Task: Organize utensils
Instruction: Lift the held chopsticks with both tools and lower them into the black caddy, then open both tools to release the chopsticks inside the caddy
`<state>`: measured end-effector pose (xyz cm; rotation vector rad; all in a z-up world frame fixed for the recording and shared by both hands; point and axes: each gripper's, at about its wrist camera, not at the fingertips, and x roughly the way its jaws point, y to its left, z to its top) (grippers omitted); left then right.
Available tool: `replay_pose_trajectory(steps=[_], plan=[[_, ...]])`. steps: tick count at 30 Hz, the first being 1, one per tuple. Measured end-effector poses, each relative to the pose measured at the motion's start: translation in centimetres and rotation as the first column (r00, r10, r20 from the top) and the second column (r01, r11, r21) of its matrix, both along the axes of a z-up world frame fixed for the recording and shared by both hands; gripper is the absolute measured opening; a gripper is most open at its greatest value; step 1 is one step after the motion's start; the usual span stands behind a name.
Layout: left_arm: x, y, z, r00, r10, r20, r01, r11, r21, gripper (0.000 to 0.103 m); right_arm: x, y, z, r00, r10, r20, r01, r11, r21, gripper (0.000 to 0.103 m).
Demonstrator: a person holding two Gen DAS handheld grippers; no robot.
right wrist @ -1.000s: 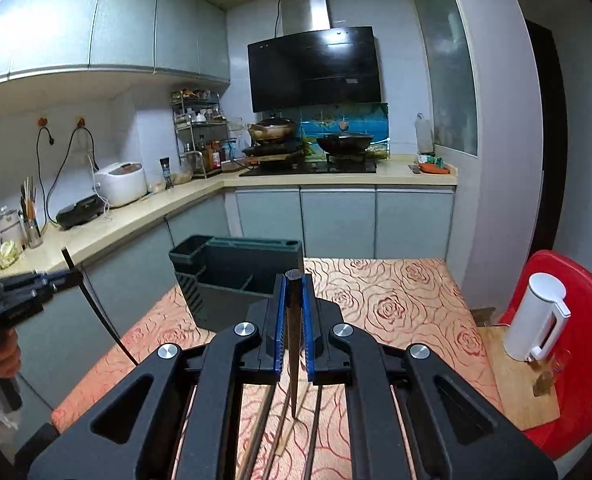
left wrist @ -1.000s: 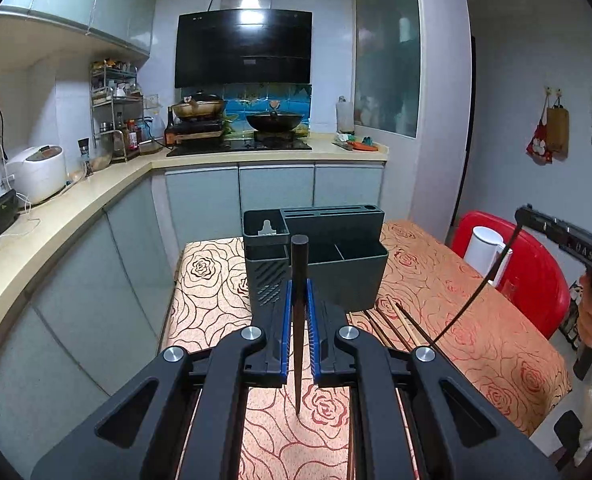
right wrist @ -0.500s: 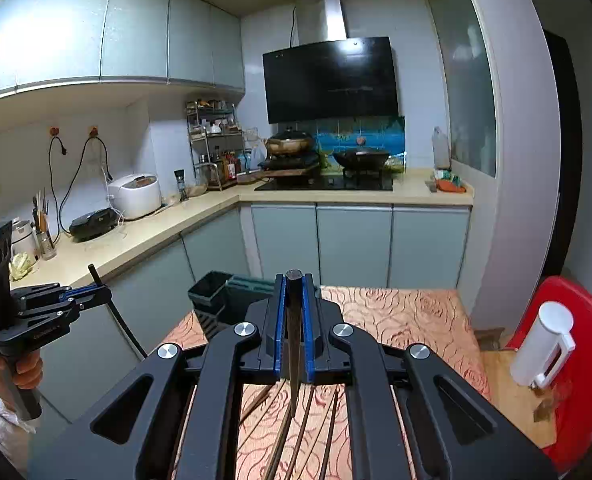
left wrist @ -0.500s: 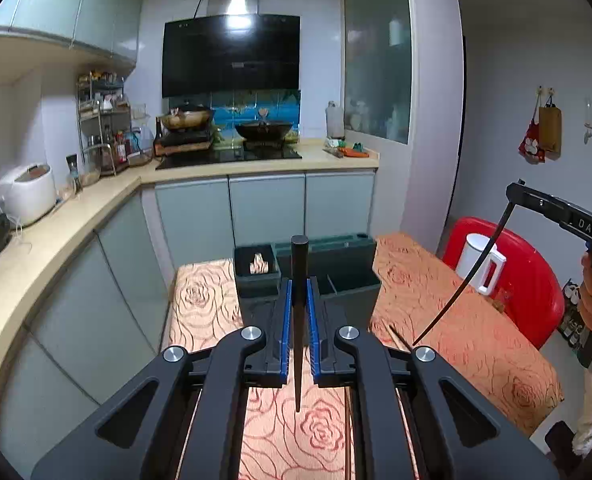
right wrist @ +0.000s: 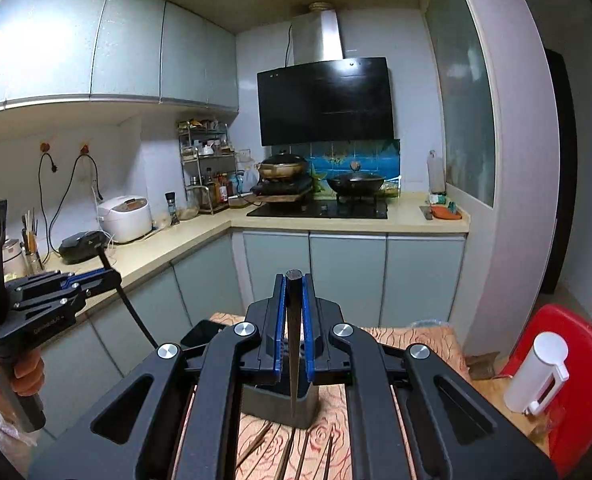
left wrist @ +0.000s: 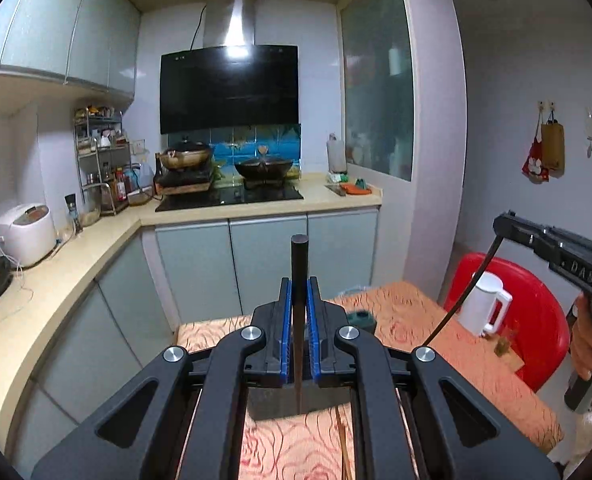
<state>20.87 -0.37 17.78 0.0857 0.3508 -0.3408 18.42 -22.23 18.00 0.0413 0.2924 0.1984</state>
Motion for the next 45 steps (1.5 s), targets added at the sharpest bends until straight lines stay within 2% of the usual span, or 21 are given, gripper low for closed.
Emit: replay_pose_trajectory(steps=[7, 11, 18, 23, 30, 32, 33, 34, 35, 36, 41, 45], plan=[[4.2, -1.1, 1.0, 0.999, 0.032, 0.005, -0.032, 0.999, -0.043, 0.007, 3.4, 0.6, 0.7, 1.0, -0.012, 0.015, 0.012, 1.0, 0.006, 0.008], [6.5, -1.4, 0.5, 0.999, 0.041, -0.012, -0.042, 0.998, -0.056, 0.007, 5.2, 1.1, 0.2, 1.0, -0.007, -0.009, 0.007, 1.0, 0.003, 0.008], [9.6, -1.7, -2.6, 0.995, 0.072, -0.068, -0.075, 0.996, -0.042, 0.007, 8.0, 2.1, -2.2, 0.997, -0.012, -0.078, 0.011, 1.0, -0.017, 0.008], [11.7, -1.7, -5.3, 0.988, 0.087, -0.13, -0.093, 0.995, -0.035, 0.007, 10.4, 2.2, -5.2, 0.987, -0.01, -0.161, 0.009, 1.0, -0.008, 0.008], [12.4, -1.4, -7.6, 0.981, 0.094, -0.168, -0.099, 0.995, -0.023, 0.008, 11.9, 3.1, -8.4, 0.977, 0.001, -0.215, -0.005, 1.0, -0.02, 0.009], [12.2, -1.2, -7.6, 0.982, 0.093, -0.167, -0.098, 0.995, -0.024, 0.016, 11.9, 3.4, -8.6, 0.978, 0.008, -0.21, -0.014, 1.0, -0.027, 0.011], [12.2, -1.3, -7.6, 0.982, 0.094, -0.166, -0.1, 0.995, -0.025, 0.03, 11.9, 3.5, -8.6, 0.978, 0.011, -0.21, -0.017, 0.999, -0.027, 0.015], [12.0, -1.1, -7.6, 0.982, 0.096, -0.165, -0.103, 0.994, -0.031, 0.046, 11.8, 3.4, -8.5, 0.978, 0.013, -0.208, -0.018, 1.0, -0.022, 0.032], [11.8, -0.9, -7.5, 0.982, 0.098, -0.162, -0.106, 0.993, -0.042, 0.051, 11.8, 3.2, -8.4, 0.979, 0.009, -0.204, -0.013, 1.0, -0.015, 0.05], [11.5, -0.8, -7.5, 0.983, 0.1, -0.157, -0.109, 0.993, -0.049, 0.054, 11.5, 3.1, -8.2, 0.982, -0.001, -0.189, 0.0, 1.0, -0.004, 0.054], [10.0, -0.2, -7.1, 0.987, 0.105, -0.122, -0.11, 0.993, -0.041, 0.066, 10.6, 2.5, -7.3, 0.988, -0.005, -0.153, 0.005, 1.0, 0.0, 0.055], [8.5, 0.5, -7.1, 0.987, 0.106, -0.117, -0.115, 0.991, -0.066, 0.08, 9.5, 1.9, -6.4, 0.993, -0.021, -0.116, 0.021, 1.0, -0.002, 0.058]])
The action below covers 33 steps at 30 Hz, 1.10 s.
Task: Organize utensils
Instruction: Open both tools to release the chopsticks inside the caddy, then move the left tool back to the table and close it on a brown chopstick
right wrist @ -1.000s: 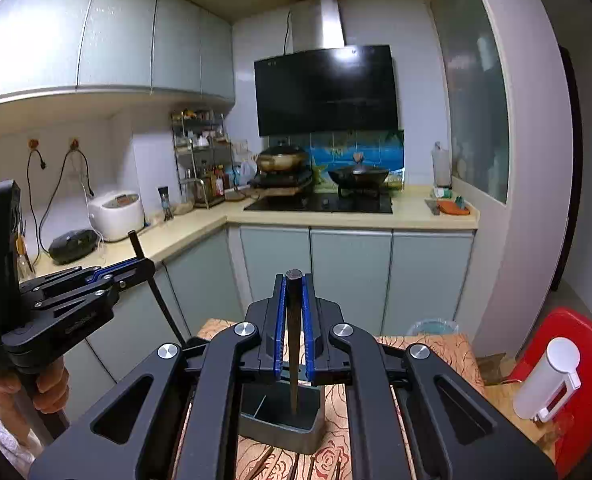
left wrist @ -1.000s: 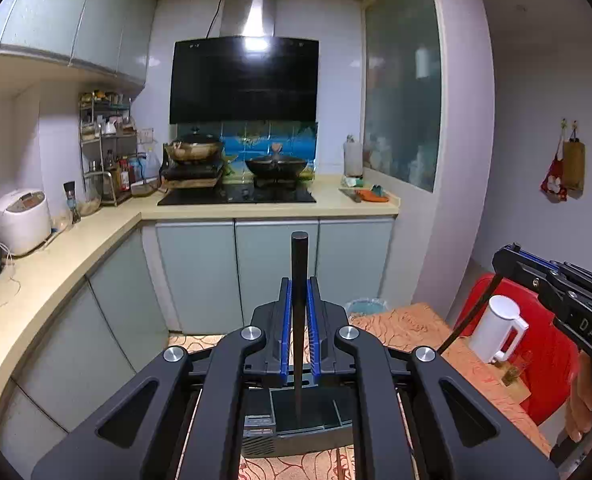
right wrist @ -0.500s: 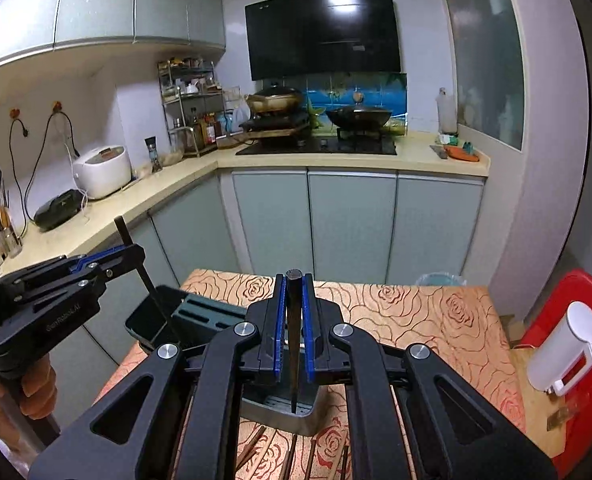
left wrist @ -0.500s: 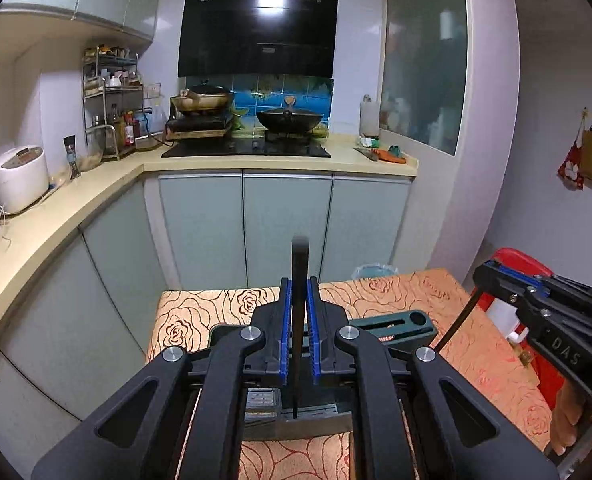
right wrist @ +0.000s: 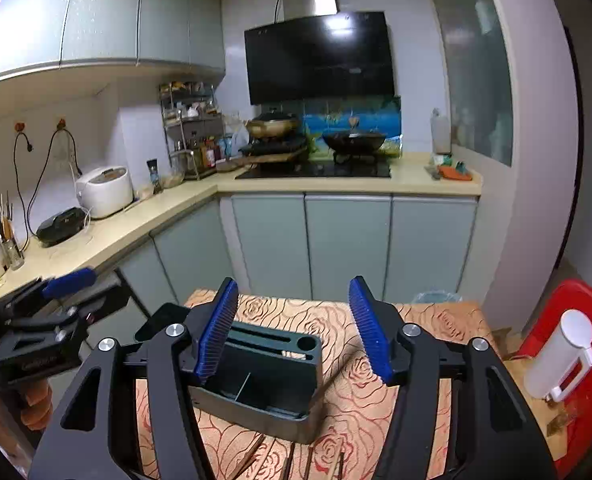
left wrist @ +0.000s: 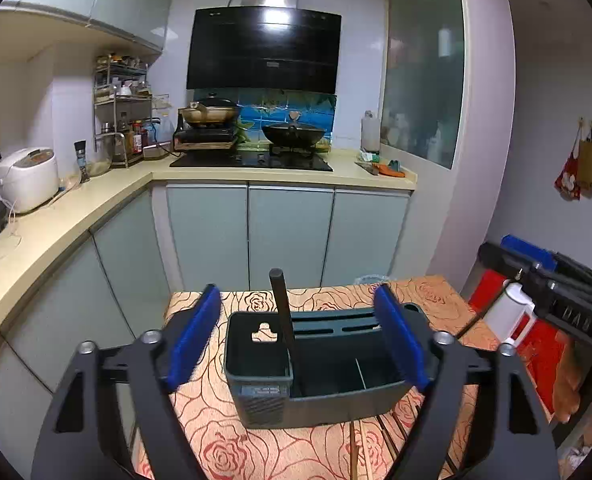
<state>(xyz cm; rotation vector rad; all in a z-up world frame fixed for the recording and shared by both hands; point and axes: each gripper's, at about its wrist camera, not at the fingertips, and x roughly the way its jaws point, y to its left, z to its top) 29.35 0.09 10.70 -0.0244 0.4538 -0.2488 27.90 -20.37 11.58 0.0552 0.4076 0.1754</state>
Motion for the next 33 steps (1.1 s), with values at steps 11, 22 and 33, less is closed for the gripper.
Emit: replay_pose_trajectory(steps=[11, 22, 33], plan=[[-4.7, 1.2, -1.1, 1.0, -0.018, 0.013, 0.018, 1.0, -0.007, 0.087, -5.4, -2.6, 2.3, 0.994, -0.009, 0.109, 0.007, 1.0, 0.022, 0.065], [-10.9, 3.5, -7.0, 0.999, 0.012, -0.03, -0.012, 1.0, 0.021, 0.088, -12.2, -4.2, -3.7, 0.998, -0.008, 0.065, 0.007, 1.0, 0.004, 0.066], [-15.6, 5.2, -13.4, 0.994, 0.036, -0.105, -0.031, 0.998, 0.052, 0.088, -16.2, -5.3, -12.7, 0.994, -0.078, -0.081, 0.077, 0.997, -0.018, 0.066]])
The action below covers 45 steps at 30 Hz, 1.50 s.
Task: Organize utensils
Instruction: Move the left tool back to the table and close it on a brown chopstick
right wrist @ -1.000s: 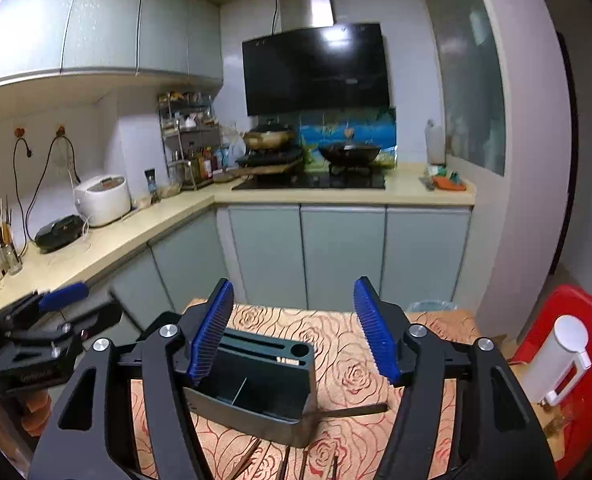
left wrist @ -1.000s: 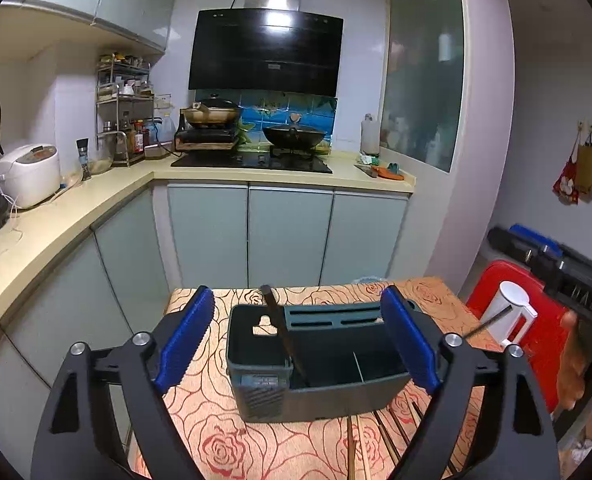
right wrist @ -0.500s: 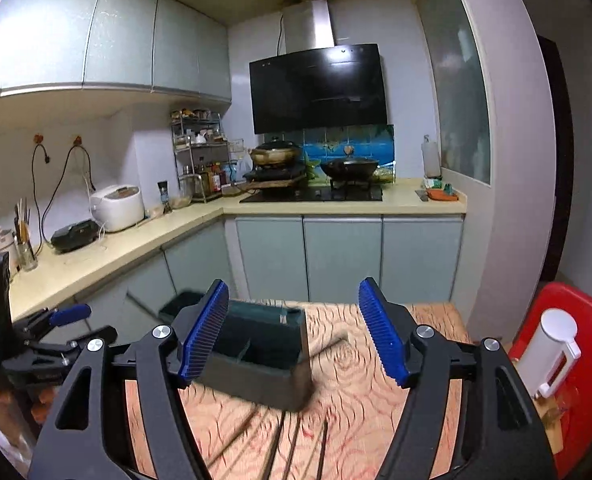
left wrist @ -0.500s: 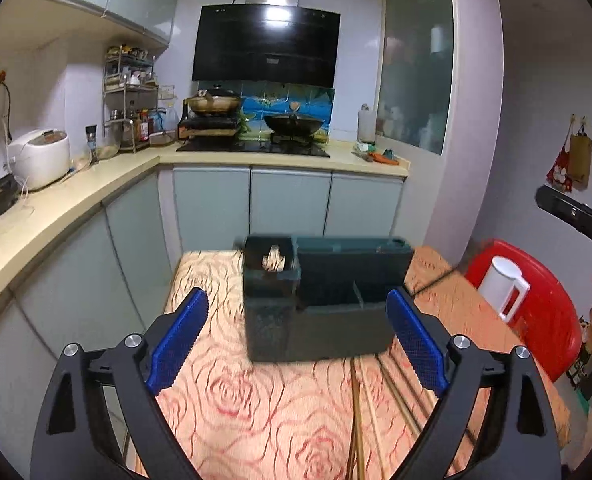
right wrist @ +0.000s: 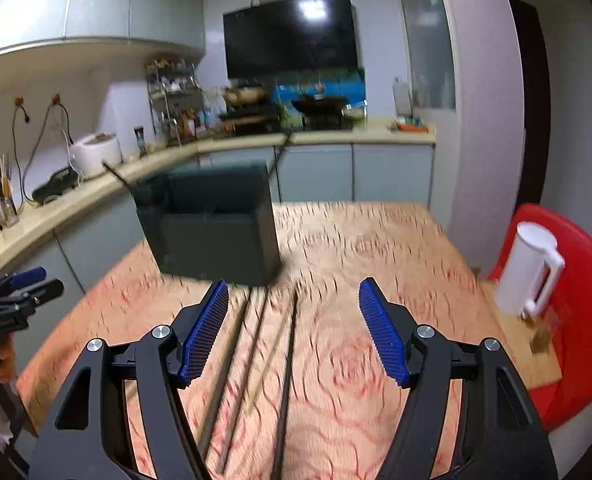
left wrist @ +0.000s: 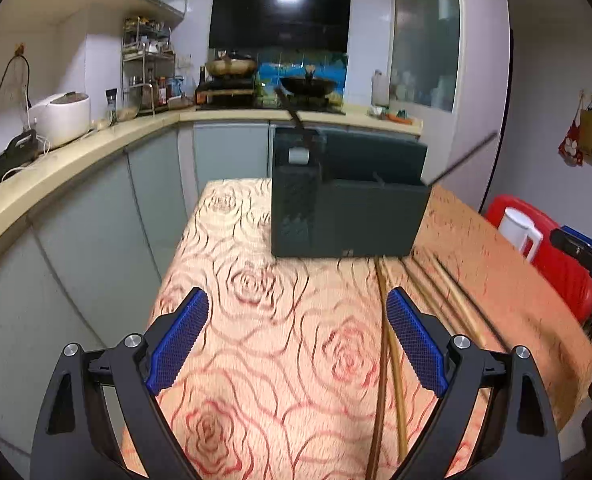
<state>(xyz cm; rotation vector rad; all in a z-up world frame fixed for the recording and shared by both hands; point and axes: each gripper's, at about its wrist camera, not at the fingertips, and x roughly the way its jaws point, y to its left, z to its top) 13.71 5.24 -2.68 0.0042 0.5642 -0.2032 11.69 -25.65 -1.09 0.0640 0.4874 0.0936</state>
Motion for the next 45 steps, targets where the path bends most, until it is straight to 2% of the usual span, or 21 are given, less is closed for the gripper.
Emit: replay_pose_trajectory(steps=[8, 15, 21, 32, 36, 42, 45], plan=[[-2.0, -0.4, -2.9, 1.0, -0.014, -0.028, 0.016, 0.998, 0.059, 0.087, -1.9, -1.1, -3.5, 0.997, -0.043, -0.071, 0.045, 0.999, 0.026, 0.066], [-3.2, -0.3, -3.7, 0.999, -0.024, -0.04, 0.026, 0.999, 0.044, 0.087, -2.8, -0.5, -5.3, 0.994, -0.044, -0.097, 0.044, 0.999, -0.002, 0.066], [-3.9, -0.6, -4.6, 0.997, -0.049, -0.054, 0.052, 0.997, 0.054, 0.087, -3.4, 0.6, -6.3, 0.994, -0.029, -0.102, 0.023, 0.998, -0.058, 0.066], [-4.5, -2.3, -7.0, 0.977, -0.168, -0.131, 0.181, 0.979, 0.092, 0.087, -3.4, 0.4, -7.5, 0.989, -0.037, -0.146, 0.029, 0.998, -0.05, 0.066], [-4.7, -2.9, -7.9, 0.972, -0.184, -0.147, 0.202, 0.972, 0.118, 0.087, -3.4, 0.2, -7.6, 0.988, -0.037, -0.148, 0.031, 0.998, -0.046, 0.066], [-4.5, -3.7, -9.2, 0.967, -0.175, -0.183, 0.208, 0.961, 0.183, 0.076, -3.5, 0.0, -7.5, 0.989, -0.038, -0.145, 0.033, 0.999, -0.041, 0.066], [-4.4, -3.7, -9.3, 0.968, -0.171, -0.185, 0.205, 0.961, 0.184, 0.075, -3.4, 0.0, -7.6, 0.989, -0.036, -0.146, 0.031, 0.999, -0.037, 0.066]])
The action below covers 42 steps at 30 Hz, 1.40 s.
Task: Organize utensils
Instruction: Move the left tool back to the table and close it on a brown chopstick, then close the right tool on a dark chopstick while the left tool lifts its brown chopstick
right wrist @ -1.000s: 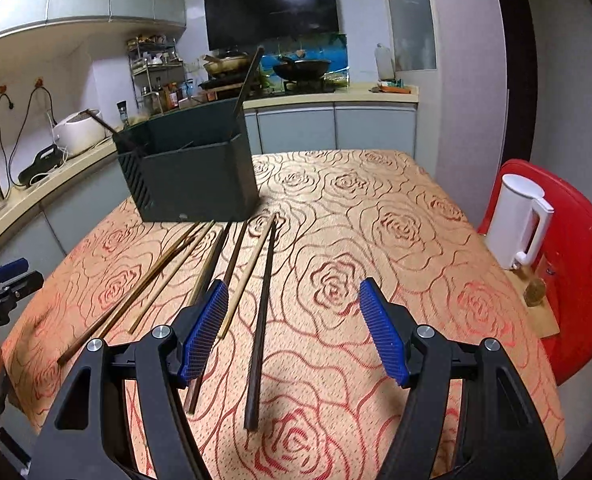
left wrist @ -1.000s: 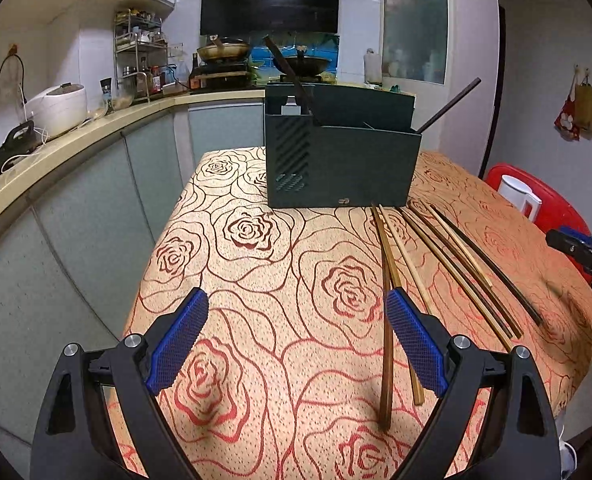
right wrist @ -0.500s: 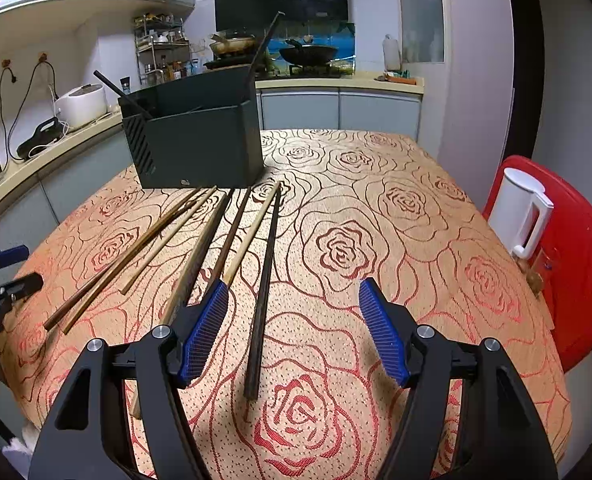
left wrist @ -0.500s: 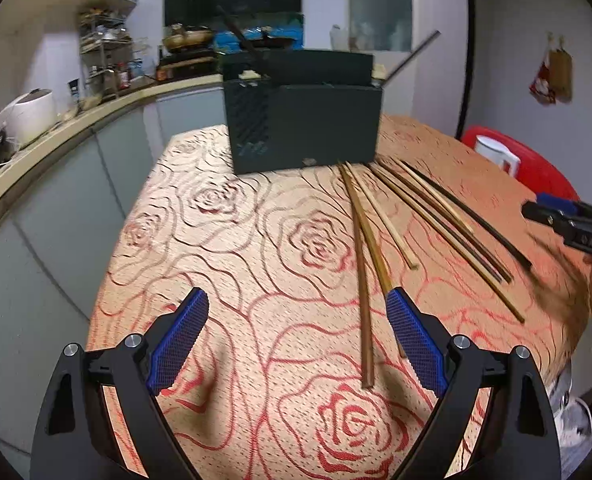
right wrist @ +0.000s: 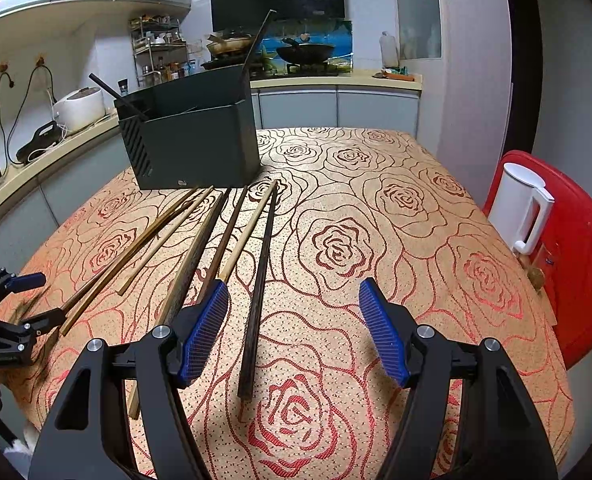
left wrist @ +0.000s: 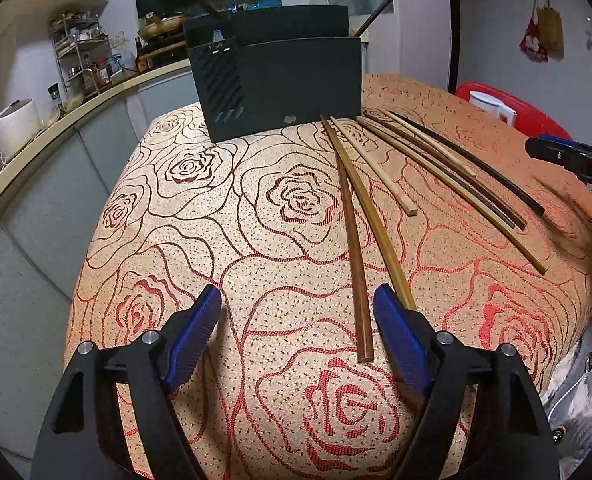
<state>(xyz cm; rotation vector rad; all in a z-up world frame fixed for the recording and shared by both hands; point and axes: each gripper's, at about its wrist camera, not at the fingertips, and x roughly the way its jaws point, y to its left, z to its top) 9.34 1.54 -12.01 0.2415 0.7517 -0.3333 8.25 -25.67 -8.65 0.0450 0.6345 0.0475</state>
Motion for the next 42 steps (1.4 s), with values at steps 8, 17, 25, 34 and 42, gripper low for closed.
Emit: replay_pose_trajectory(steps=[8, 17, 25, 34, 42], plan=[[0.4, 0.5, 0.0, 1.0, 0.019, -0.009, -0.02, 1.0, -0.009, 0.068, 0.2, 0.1, -0.4, 1.0, -0.001, -0.017, 0.001, 1.0, 0.003, 0.066], [0.5, 0.6, 0.1, 1.0, -0.003, -0.03, 0.001, 0.998, -0.057, 0.045, 0.4, 0.1, -1.0, 0.999, 0.001, -0.036, -0.001, 1.0, -0.003, 0.066], [0.5, 0.5, 0.2, 1.0, 0.005, -0.022, -0.006, 0.999, -0.051, 0.018, 0.2, -0.1, -1.0, 0.999, -0.004, -0.038, 0.004, 1.0, -0.003, 0.066], [0.4, 0.5, 0.1, 1.0, 0.005, -0.022, -0.006, 0.999, -0.052, 0.009, -0.2, -0.1, -1.3, 0.999, -0.002, -0.048, 0.001, 1.0, -0.01, 0.066], [0.4, 0.3, 0.1, 1.0, 0.005, -0.026, -0.007, 0.998, -0.055, 0.008, -0.4, -0.2, -2.7, 0.996, -0.001, -0.09, 0.0, 1.0, -0.017, 0.066]])
